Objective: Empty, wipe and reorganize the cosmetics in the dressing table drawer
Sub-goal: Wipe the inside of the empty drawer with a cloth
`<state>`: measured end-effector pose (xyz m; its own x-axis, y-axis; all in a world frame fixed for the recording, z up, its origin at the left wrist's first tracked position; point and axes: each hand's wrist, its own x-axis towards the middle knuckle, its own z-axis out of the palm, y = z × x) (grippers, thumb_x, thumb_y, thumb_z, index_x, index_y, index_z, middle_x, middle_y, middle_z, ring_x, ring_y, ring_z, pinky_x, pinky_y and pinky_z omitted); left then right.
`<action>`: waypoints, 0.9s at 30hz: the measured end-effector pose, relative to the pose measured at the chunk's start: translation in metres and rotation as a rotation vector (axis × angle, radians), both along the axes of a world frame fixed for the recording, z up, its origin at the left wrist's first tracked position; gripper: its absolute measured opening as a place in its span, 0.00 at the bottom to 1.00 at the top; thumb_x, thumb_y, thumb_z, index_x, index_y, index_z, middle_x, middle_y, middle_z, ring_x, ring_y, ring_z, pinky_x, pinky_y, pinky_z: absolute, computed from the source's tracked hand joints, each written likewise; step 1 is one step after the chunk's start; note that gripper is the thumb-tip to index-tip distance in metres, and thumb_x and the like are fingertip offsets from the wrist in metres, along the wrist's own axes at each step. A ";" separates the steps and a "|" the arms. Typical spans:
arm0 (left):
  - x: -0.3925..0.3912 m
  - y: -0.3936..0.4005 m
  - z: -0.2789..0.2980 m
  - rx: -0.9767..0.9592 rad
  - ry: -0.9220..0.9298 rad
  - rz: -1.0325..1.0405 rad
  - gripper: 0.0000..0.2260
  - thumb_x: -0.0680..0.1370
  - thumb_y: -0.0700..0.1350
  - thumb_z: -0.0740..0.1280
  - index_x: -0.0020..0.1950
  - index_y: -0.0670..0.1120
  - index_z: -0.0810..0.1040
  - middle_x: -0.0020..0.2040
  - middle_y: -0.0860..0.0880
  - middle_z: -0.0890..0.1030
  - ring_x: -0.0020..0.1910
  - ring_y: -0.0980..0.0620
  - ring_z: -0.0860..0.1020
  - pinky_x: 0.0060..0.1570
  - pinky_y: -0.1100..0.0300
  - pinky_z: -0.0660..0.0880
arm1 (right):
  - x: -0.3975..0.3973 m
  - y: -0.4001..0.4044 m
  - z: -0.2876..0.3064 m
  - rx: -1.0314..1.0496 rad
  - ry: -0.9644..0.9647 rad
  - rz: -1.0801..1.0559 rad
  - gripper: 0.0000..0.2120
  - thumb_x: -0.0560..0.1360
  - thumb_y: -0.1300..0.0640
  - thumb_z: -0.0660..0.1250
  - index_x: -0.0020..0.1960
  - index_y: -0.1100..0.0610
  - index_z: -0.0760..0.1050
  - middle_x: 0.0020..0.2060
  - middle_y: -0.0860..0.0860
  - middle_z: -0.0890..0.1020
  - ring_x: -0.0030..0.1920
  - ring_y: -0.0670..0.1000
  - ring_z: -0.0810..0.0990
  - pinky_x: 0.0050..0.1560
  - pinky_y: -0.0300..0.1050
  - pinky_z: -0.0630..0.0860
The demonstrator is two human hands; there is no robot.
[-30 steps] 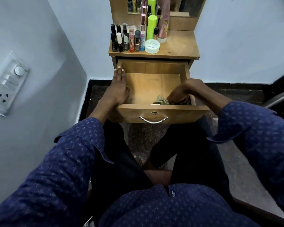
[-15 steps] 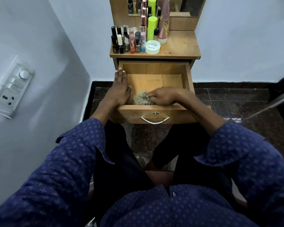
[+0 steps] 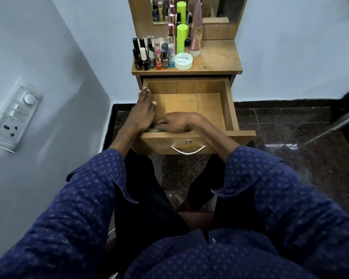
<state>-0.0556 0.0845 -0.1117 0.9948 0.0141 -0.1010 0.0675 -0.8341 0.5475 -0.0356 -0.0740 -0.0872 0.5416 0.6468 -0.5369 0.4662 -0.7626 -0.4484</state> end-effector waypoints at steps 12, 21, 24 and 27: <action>-0.011 -0.001 -0.005 0.078 0.047 -0.024 0.34 0.87 0.61 0.48 0.86 0.41 0.46 0.86 0.43 0.43 0.85 0.46 0.41 0.83 0.49 0.43 | -0.005 -0.034 0.012 0.173 0.042 0.009 0.13 0.84 0.55 0.59 0.41 0.54 0.68 0.37 0.53 0.71 0.37 0.50 0.66 0.40 0.48 0.64; 0.000 -0.056 0.004 0.013 0.029 -0.076 0.34 0.87 0.63 0.44 0.86 0.42 0.46 0.86 0.43 0.44 0.85 0.47 0.40 0.82 0.49 0.38 | 0.038 -0.130 0.062 0.315 -0.337 -0.178 0.08 0.81 0.58 0.65 0.55 0.52 0.82 0.50 0.48 0.83 0.51 0.52 0.82 0.51 0.50 0.78; 0.000 -0.066 -0.001 0.062 0.083 -0.099 0.37 0.85 0.66 0.43 0.86 0.42 0.43 0.86 0.44 0.42 0.84 0.47 0.38 0.82 0.47 0.39 | 0.043 -0.160 0.049 0.291 -0.745 -0.443 0.10 0.79 0.56 0.65 0.57 0.51 0.81 0.51 0.50 0.82 0.50 0.54 0.80 0.45 0.51 0.76; -0.001 -0.072 -0.003 0.085 0.125 -0.109 0.38 0.84 0.67 0.43 0.86 0.43 0.42 0.86 0.45 0.41 0.84 0.48 0.37 0.82 0.48 0.38 | 0.038 -0.173 0.007 0.128 -0.816 -0.555 0.14 0.80 0.60 0.64 0.64 0.54 0.79 0.56 0.55 0.82 0.54 0.59 0.81 0.49 0.53 0.78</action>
